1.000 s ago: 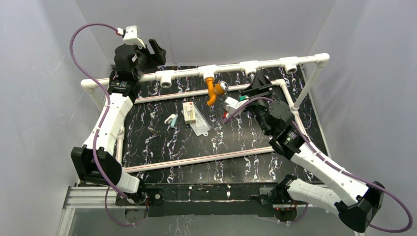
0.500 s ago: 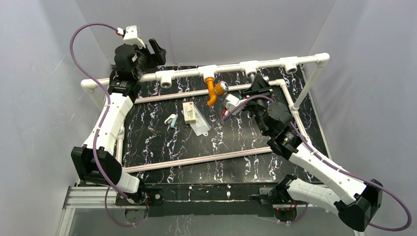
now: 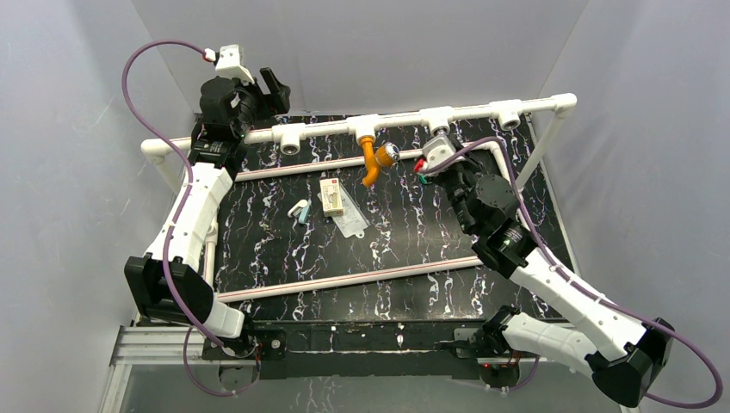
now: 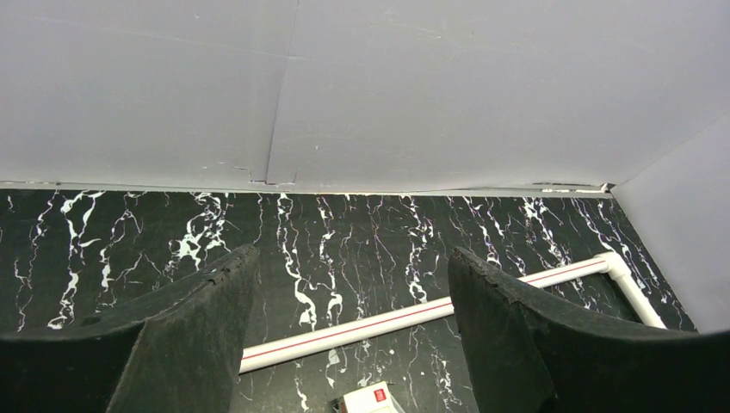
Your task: Install the water faucets
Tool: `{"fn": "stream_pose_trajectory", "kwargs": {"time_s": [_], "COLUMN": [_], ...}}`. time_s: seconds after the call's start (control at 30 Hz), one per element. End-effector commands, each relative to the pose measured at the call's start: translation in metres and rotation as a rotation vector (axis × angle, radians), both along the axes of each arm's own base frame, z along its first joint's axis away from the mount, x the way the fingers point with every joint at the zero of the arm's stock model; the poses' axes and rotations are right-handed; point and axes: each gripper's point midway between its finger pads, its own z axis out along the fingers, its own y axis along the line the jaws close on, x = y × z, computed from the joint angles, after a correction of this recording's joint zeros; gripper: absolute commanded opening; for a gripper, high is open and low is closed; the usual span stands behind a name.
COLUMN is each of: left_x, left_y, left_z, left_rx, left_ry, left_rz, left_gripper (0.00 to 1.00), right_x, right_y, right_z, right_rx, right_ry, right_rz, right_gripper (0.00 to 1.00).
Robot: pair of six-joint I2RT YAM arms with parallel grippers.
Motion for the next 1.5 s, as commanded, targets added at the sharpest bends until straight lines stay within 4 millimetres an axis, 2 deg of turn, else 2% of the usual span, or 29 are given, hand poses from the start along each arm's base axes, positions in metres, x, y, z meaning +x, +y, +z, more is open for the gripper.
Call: {"fn": "stream_pose_trajectory", "kwargs": {"time_s": [0.0,0.17,0.57,0.8,0.97,1.23,1.47], "left_x": [-0.029,-0.03,-0.03,-0.03,-0.03,-0.03,-0.03], "left_y": [0.01,0.009,0.008,0.007,0.008,0.008,0.01], "left_z": [-0.165,-0.166,-0.166,-0.166,-0.166,-0.166,-0.165], "left_rx": [0.081,0.079,0.071,0.07,0.071,0.075,0.078], "left_ry": [0.497,0.5,0.5,0.502,0.5,0.502,0.497], "left_rz": [0.013,0.01,0.004,0.003,0.005,0.008,0.012], "left_gripper": [0.78,0.78,0.78,0.78,0.78,0.78,0.78], "right_x": [-0.008,-0.011,-0.019,-0.027,-0.031,-0.032,-0.033], "right_y": [0.017,0.022,0.041,0.044,0.046,0.046,0.044], "right_z": [0.017,0.026,0.021,0.024,0.033,0.047,0.062], "right_rx": [0.424,0.706,1.319,1.686,1.916,2.232,2.377], "right_ry": [0.126,0.204,0.431,0.527,0.58,0.631,0.634], "right_rz": [0.092,0.111,0.178,0.256,0.339,0.478,0.613], "right_gripper": [0.01,0.01,0.01,0.01,0.01,0.01,0.01]}}
